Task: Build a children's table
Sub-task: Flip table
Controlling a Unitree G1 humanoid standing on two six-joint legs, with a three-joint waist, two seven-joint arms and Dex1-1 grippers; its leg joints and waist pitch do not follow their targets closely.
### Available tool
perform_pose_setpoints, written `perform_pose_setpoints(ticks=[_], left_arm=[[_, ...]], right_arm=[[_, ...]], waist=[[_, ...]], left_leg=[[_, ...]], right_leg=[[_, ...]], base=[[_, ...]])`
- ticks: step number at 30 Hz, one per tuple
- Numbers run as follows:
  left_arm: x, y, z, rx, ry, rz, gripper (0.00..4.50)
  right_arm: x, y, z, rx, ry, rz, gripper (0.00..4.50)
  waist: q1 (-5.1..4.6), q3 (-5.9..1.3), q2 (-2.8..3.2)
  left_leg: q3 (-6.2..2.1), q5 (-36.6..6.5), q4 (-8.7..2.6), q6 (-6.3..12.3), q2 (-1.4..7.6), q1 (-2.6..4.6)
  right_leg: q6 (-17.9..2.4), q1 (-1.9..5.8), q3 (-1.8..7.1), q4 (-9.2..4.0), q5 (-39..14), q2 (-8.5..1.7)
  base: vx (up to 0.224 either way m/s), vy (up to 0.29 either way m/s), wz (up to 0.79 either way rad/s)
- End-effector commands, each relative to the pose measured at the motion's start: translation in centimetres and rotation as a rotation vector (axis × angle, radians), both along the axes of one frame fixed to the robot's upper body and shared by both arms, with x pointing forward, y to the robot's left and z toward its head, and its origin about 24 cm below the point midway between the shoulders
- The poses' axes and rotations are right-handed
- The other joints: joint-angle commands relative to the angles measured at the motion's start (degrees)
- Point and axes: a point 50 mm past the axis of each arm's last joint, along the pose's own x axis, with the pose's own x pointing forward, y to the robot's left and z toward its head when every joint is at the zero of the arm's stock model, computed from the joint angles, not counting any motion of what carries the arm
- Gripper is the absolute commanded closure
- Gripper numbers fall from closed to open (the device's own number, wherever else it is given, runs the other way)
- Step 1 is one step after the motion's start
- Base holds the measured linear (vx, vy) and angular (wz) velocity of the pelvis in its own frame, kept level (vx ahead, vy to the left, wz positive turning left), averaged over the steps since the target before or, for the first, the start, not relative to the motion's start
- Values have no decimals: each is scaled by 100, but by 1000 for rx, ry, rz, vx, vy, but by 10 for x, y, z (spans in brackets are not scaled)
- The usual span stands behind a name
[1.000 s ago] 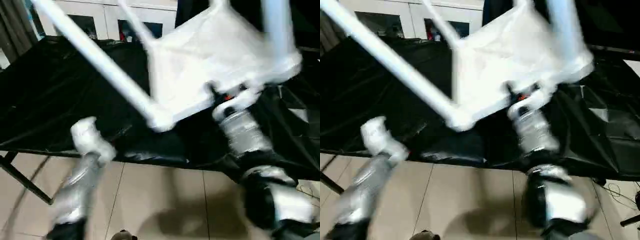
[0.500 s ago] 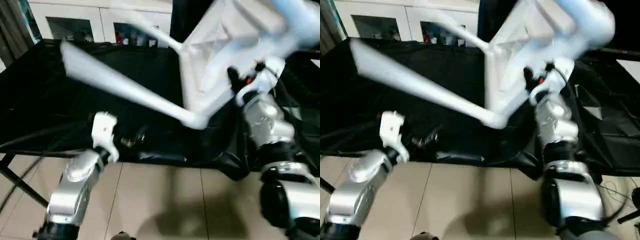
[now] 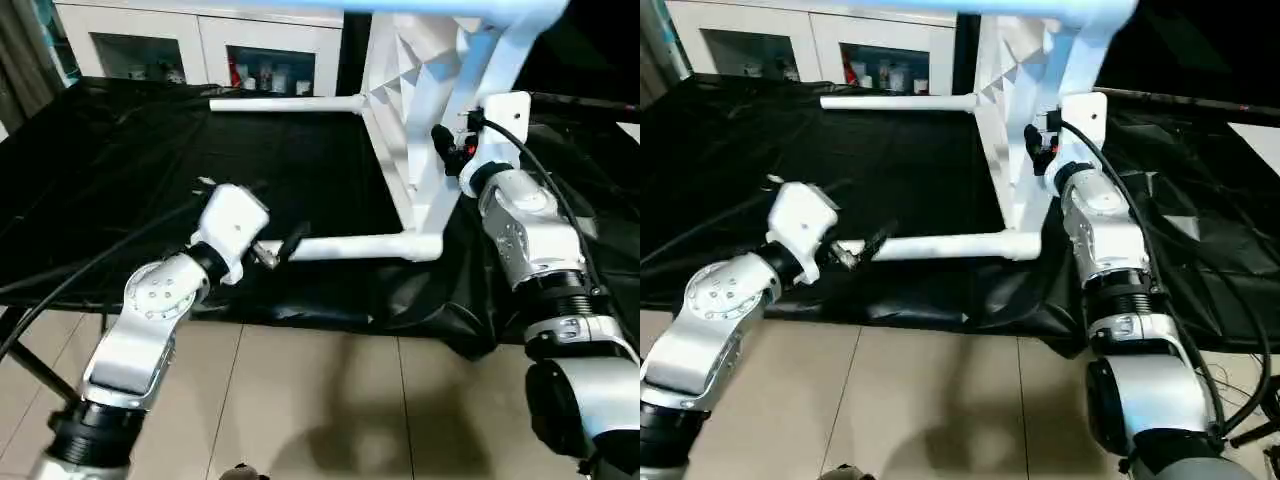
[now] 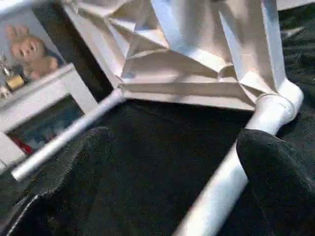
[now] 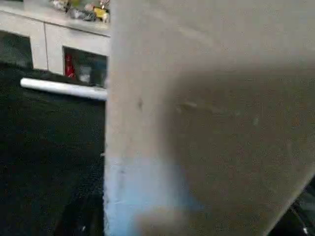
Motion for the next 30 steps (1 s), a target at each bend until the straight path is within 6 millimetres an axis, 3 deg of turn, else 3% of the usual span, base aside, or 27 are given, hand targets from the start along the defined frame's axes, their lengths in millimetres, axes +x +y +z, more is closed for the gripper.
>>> perform_pose_setpoints(ticks=[1, 2, 3, 5, 7, 11, 17, 22, 23, 30], left_arm=[[-1, -7, 8, 52, -55, -28, 0], [0, -9, 12, 88, -88, -32, 0], [0, -10, 15, 112, -116, -38, 0], [2, -13, 21, 149, -177, -43, 0], [2, -15, 25, 179, -210, -47, 0], [4, -17, 31, 241, -286, -36, 0], [10, -10, 76, 268, -676, 129, 0], [11, -10, 97, 264, -841, 186, 0], [11, -12, 103, 262, -893, 192, 0], [12, -20, 117, 270, -1031, 182, 0]], right_arm=[[-1, -9, -10, -55, 62, -31, 255], [-2, -6, -12, -44, 67, -16, 255], [-2, -5, -14, -52, 73, -4, 220], [-4, -1, -19, -73, 80, 18, 220], [-6, 1, -24, -78, 90, 32, 179], [-8, 2, -30, -89, 92, 25, 154], [-15, 6, -43, -84, 44, 74, 154], [-23, 8, -53, -79, 48, 122, 154], [-24, 9, -55, -77, 47, 131, 154], [-24, 9, -58, -65, 42, 123, 154]], waist=[[-53, -399, 58], [-55, -401, 62], [-65, -400, 51], [-62, -411, 52], [-65, -420, 41], [-110, -417, 35], [-107, -431, 14], [-100, -432, 5], [-93, -436, 39], [-106, -437, 18]], left_leg=[[-124, -1264, -413, -368, 245, 230], [-129, -1259, -417, -380, 243, 219], [-128, -1251, -411, -370, 240, 210], [-133, -1149, -404, -341, 243, 202], [-133, -1004, -397, -318, 239, 189], [-126, -976, -390, -292, 237, 183], [-133, -911, -373, -211, 247, 183], [-131, -792, -354, -111, 249, 173], [-133, -827, -351, -113, 251, 182], [-136, -875, -347, -127, 242, 174]], right_leg=[[-921, 142, 131, -360, -461, -252], [-924, 152, 129, -357, -445, -254], [-917, 158, 131, -355, -433, -257], [-912, 171, 130, -348, -333, -259], [-938, 191, 126, -324, -151, -262], [-1034, 193, 125, -332, -127, -261], [-1069, 209, 119, -313, -31, -266], [-1098, 210, 120, -303, 71, -266], [-1102, 196, 119, -303, 55, -263], [-1166, 201, 117, -297, 16, -264]], base=[[0, 0, 0], [0, 0, 0], [0, 0, 0], [0, 0, 0], [0, 0, 0], [0, 0, 0], [0, 0, 0], [0, 0, 0], [0, 0, 0], [0, 0, 0]])
